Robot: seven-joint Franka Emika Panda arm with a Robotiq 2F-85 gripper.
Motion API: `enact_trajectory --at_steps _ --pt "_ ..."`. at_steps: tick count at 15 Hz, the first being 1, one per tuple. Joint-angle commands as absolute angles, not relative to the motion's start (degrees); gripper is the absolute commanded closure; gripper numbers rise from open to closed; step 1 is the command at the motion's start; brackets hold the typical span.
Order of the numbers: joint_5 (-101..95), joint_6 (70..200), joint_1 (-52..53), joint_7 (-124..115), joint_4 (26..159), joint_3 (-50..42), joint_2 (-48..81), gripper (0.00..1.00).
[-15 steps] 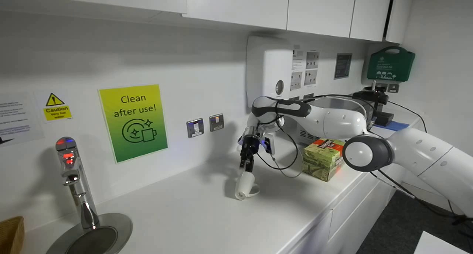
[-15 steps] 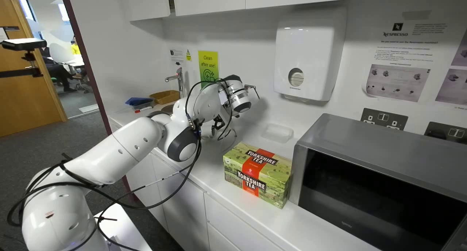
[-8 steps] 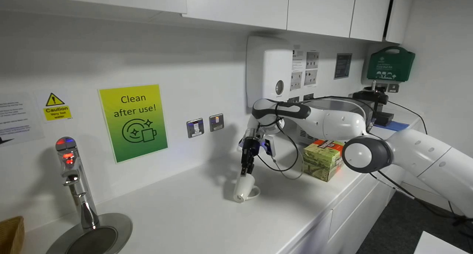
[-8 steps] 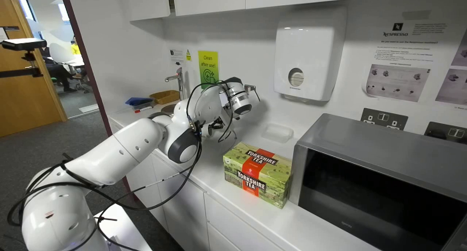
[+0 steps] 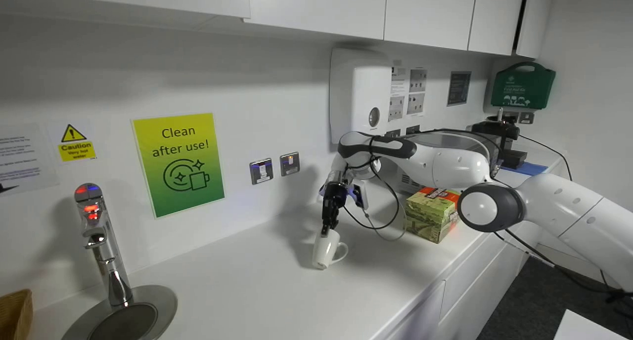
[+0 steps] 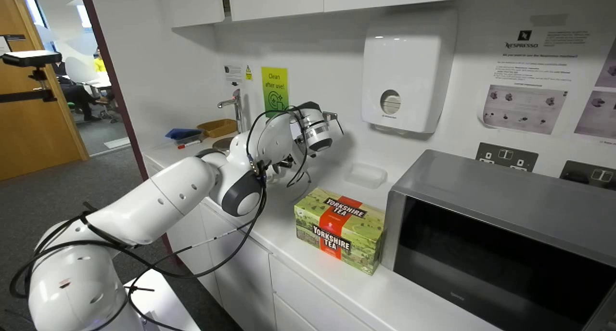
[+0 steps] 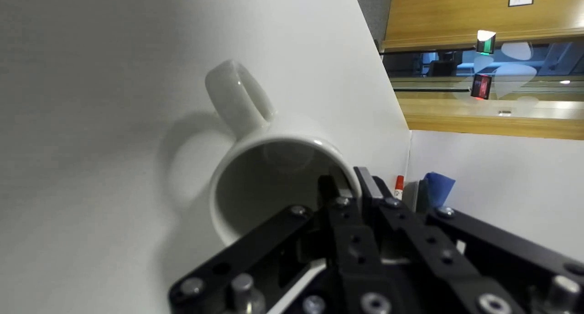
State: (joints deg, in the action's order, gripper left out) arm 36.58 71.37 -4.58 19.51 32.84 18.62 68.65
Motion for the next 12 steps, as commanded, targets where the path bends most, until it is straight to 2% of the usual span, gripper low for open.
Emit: enact_trajectory --at_steps 1,12 --pt "37.3 70.2 -4.8 16.9 29.9 19.3 69.8 0.98" --pt "36.0 70.8 -4.2 16.1 29.0 18.5 67.8 0.98"
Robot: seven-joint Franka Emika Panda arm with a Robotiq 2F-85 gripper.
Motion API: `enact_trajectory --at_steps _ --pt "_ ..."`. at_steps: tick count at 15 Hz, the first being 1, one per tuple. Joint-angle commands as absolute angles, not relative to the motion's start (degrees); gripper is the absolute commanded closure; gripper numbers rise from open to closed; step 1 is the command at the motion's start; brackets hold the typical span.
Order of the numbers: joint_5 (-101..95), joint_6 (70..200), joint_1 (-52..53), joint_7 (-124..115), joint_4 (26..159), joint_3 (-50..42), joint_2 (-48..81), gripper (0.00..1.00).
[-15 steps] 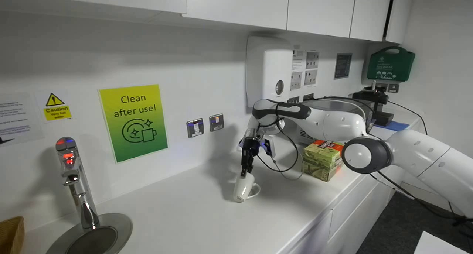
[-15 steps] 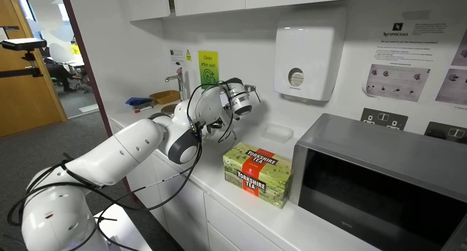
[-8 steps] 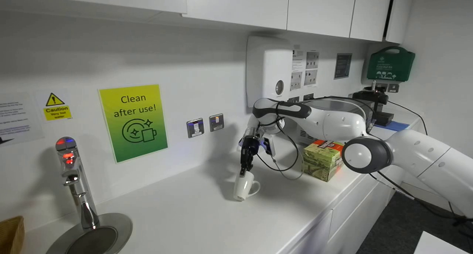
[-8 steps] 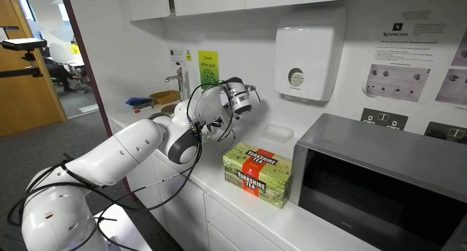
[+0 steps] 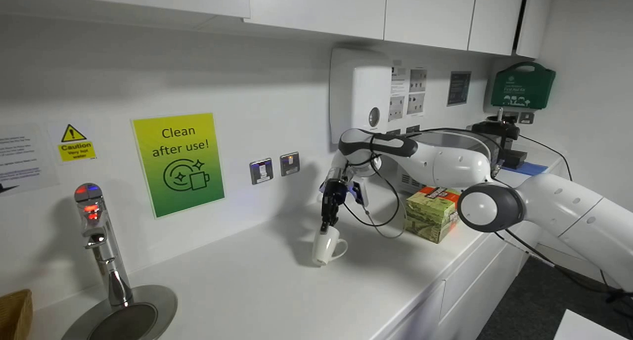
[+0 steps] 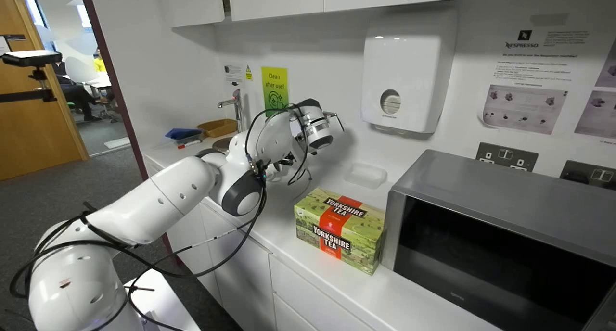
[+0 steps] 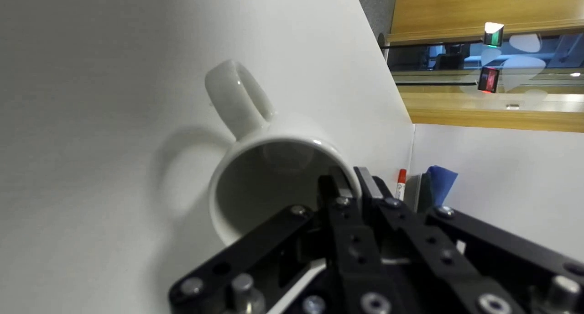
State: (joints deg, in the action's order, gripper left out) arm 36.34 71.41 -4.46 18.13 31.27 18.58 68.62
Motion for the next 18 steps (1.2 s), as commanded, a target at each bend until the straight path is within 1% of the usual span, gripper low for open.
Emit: enact_trajectory --at_steps 1,10,11,13,14,17,18 --pt "35.8 70.9 -4.1 16.0 28.8 18.3 67.6 0.98" --pt "30.1 73.3 -1.6 13.5 26.1 14.9 66.1 0.98" --pt "28.1 71.1 -0.8 11.4 19.5 15.7 69.2 0.98" --pt "25.5 71.2 0.0 10.4 18.1 15.6 68.9 0.98" --pt "25.4 73.1 0.1 10.9 22.6 14.5 65.6 0.98" --pt "22.8 72.4 1.2 9.8 19.5 15.0 66.2 0.98" --pt "22.2 73.2 1.2 10.1 21.7 14.9 64.6 0.98"
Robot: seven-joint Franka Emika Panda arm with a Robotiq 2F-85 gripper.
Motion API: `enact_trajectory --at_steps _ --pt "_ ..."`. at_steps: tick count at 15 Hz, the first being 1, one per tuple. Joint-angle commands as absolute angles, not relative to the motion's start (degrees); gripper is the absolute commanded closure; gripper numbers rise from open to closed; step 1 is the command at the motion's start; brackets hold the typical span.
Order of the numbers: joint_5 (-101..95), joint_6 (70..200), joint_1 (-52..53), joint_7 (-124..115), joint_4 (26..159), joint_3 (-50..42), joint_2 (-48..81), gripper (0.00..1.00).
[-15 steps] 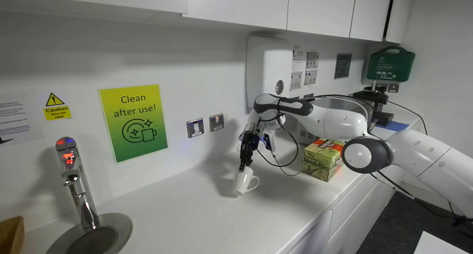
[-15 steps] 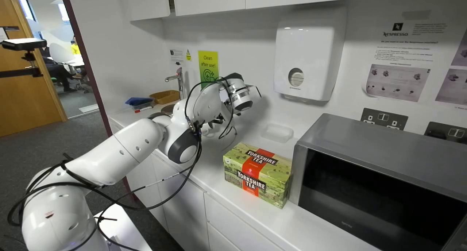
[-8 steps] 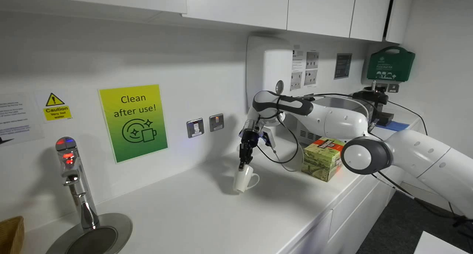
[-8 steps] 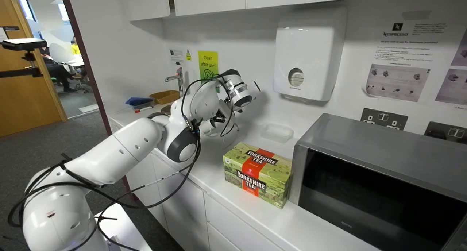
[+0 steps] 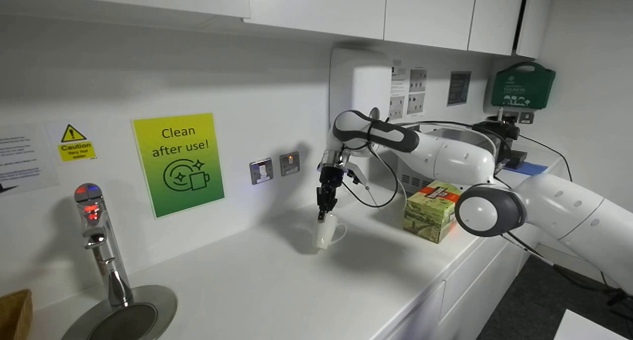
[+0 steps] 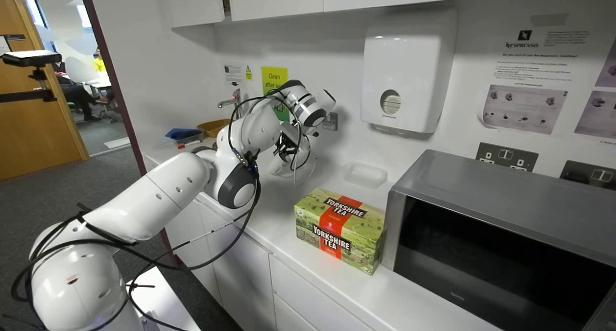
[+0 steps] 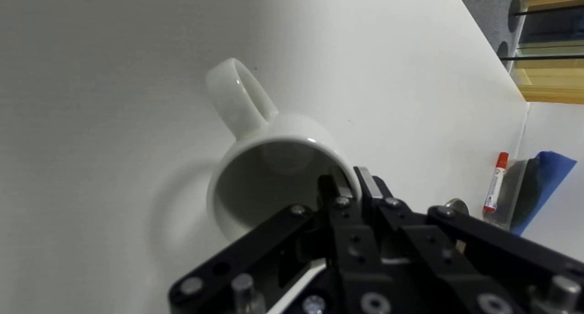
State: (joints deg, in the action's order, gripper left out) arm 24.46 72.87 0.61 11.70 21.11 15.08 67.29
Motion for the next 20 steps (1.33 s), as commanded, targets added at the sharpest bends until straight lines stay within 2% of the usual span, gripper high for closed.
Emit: enact_trajectory --at_steps 1,20 --pt "21.5 73.2 1.5 10.0 21.6 14.7 64.4 0.98" --pt "6.8 75.0 9.7 7.8 21.8 7.6 58.1 0.98"
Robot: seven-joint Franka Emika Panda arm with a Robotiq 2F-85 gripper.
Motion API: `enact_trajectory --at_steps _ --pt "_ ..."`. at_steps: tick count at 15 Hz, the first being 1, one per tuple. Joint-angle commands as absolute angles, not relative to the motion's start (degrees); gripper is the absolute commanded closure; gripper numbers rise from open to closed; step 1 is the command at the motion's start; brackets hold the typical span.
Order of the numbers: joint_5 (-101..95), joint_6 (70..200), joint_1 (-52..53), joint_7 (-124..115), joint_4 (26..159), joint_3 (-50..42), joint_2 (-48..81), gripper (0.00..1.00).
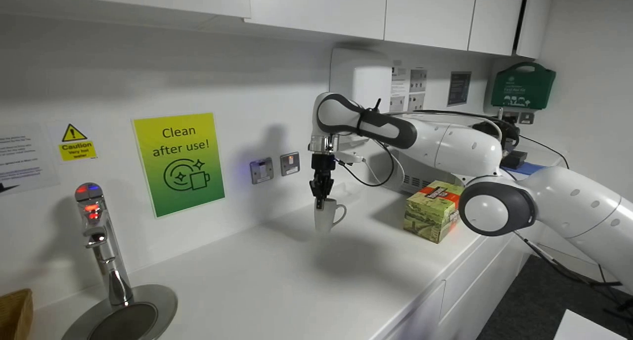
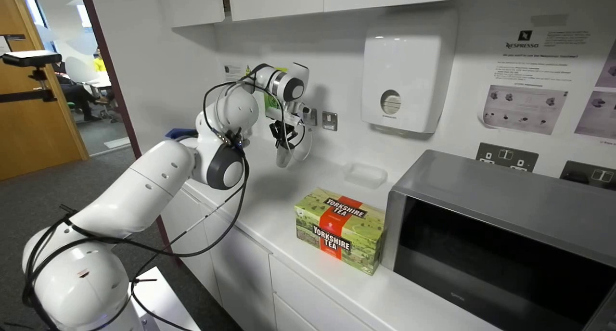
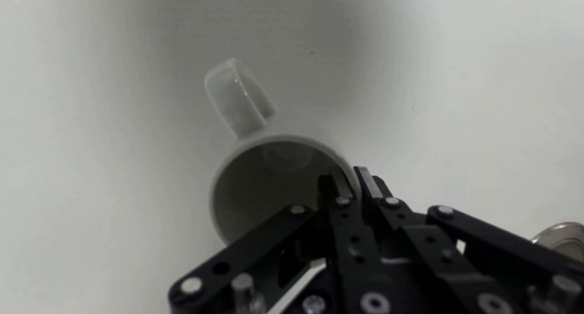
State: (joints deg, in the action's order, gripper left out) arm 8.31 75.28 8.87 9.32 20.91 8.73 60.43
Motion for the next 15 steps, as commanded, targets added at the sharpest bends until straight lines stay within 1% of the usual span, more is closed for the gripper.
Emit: enact_trajectory --at_steps 1,15 --pt "7.1 74.3 9.5 8.3 21.9 7.9 57.9 0.98" --pt "8.3 70.0 4.9 5.3 22.5 7.5 56.2 0.98"
